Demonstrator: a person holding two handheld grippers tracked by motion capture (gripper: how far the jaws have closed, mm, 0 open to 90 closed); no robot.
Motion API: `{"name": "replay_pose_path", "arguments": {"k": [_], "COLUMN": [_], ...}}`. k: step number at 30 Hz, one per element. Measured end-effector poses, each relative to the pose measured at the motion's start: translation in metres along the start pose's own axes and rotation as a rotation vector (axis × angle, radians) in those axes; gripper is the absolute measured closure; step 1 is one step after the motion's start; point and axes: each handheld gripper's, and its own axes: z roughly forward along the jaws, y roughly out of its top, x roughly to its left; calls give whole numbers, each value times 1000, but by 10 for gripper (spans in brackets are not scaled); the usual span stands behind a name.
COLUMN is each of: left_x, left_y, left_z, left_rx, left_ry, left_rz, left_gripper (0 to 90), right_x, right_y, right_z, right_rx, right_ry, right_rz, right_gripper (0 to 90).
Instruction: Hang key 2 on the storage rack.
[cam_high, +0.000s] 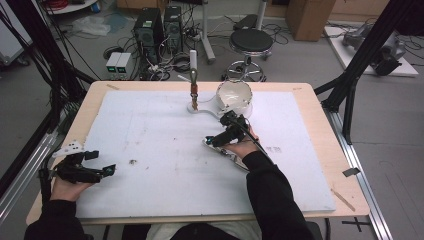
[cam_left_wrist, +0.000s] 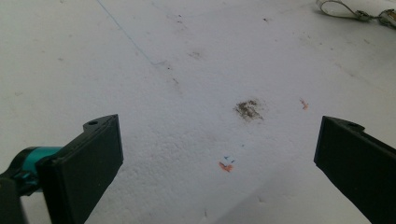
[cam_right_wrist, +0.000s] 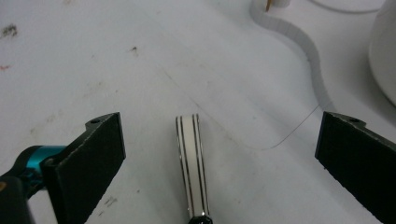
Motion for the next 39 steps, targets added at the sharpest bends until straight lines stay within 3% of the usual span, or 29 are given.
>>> {"name": "replay_pose_path", "arguments": {"k": [10, 16, 21, 23, 24, 29, 39], "left_x": [0, 0, 0, 0, 0, 0, 0], "left_y": [0, 0, 0, 0, 0, 0, -1], "left_z": [0, 0, 0, 0, 0, 0, 0], "left_rx": [-1, -1, 1, 2, 2, 2, 4], "left_ry": [0, -1, 0, 0, 0, 0, -1], "left_rz": [-1, -2, 0, 2, 1, 2, 2], "left_gripper": [17, 17, 17, 17, 17, 17, 17], "right_x": [7, 9, 9, 9, 9, 10, 9], "right_y": [-5, -7, -9, -10, -10, -9, -10], "right_z": [9, 17, 25, 26, 27, 32, 36], "right_rx": [40, 85, 135, 146, 154, 155, 165], "right_ry": [10, 2, 18, 14, 35, 4, -7], "right_rz": [-28, -35, -37, -35, -40, -45, -52], "right_gripper": [6, 7, 58, 155, 204, 279, 502]}}
